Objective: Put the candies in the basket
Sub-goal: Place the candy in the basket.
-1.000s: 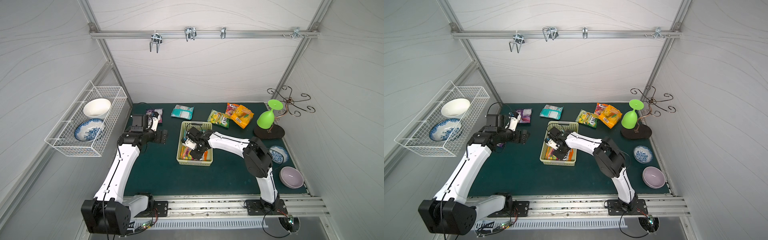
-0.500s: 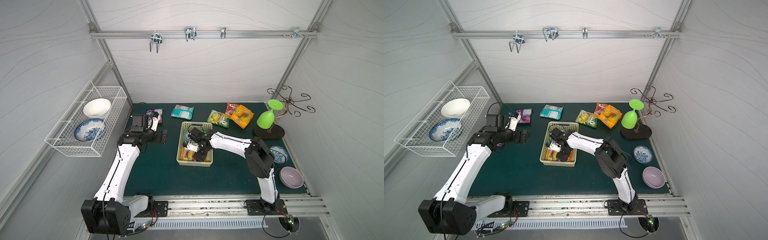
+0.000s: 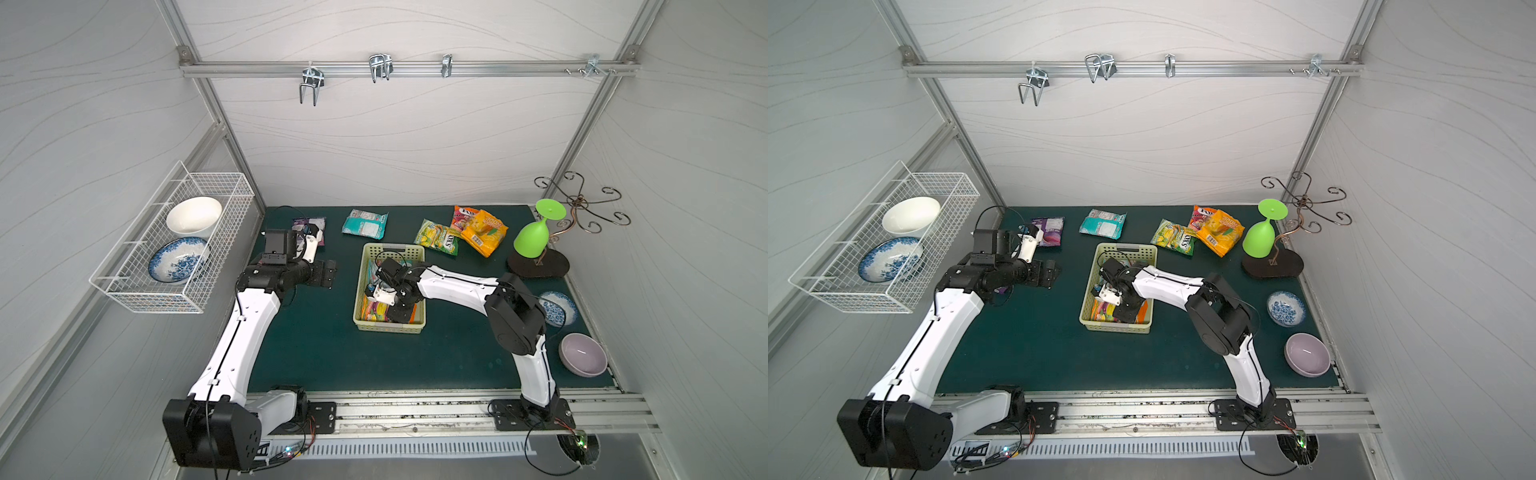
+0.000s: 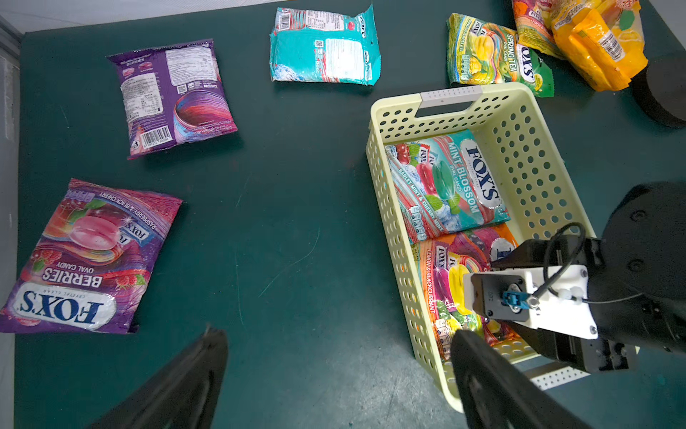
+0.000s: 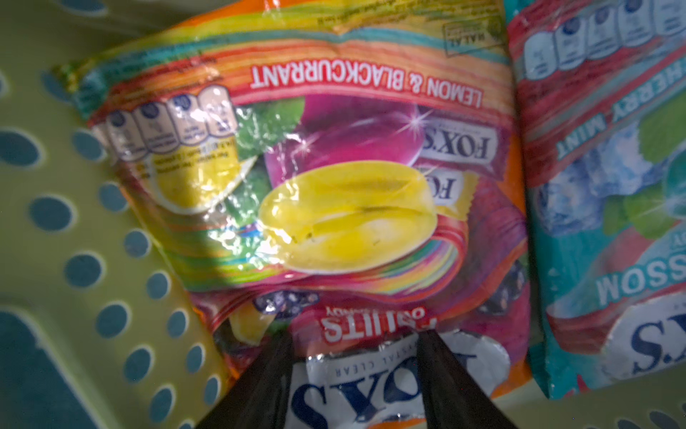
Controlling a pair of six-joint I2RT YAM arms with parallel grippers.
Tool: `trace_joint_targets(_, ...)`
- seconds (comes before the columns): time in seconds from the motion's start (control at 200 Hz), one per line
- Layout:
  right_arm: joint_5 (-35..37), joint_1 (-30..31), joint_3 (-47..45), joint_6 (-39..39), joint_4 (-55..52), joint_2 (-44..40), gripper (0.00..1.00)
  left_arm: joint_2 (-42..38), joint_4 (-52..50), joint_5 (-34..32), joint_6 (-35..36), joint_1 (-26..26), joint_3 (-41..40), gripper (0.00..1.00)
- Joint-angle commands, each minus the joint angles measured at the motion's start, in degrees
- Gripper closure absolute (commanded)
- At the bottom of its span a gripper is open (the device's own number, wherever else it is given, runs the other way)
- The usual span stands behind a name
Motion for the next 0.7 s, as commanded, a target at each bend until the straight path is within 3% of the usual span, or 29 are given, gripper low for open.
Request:
trace_joint_targets(0.0,-0.89,-0.75,-0.69,1.39,-2.97,-5.46,0.41,-0.11,2.35,2.24,-0.01,0.33,-0.66,0.02)
trace_joint_targets(0.39,0.76,-5.69,-10.64,11.54,0.87,-23.07,0.29,1.18,3.06,6.08,-1.15,-0.02,-1.51,0.02)
trace_joint_targets(0.695,4.62,-12.64,-16.14,15.81,2.47,-30.82,0.13,1.66,2.66,9.01,-0.76,-0.09,-1.60,0.02)
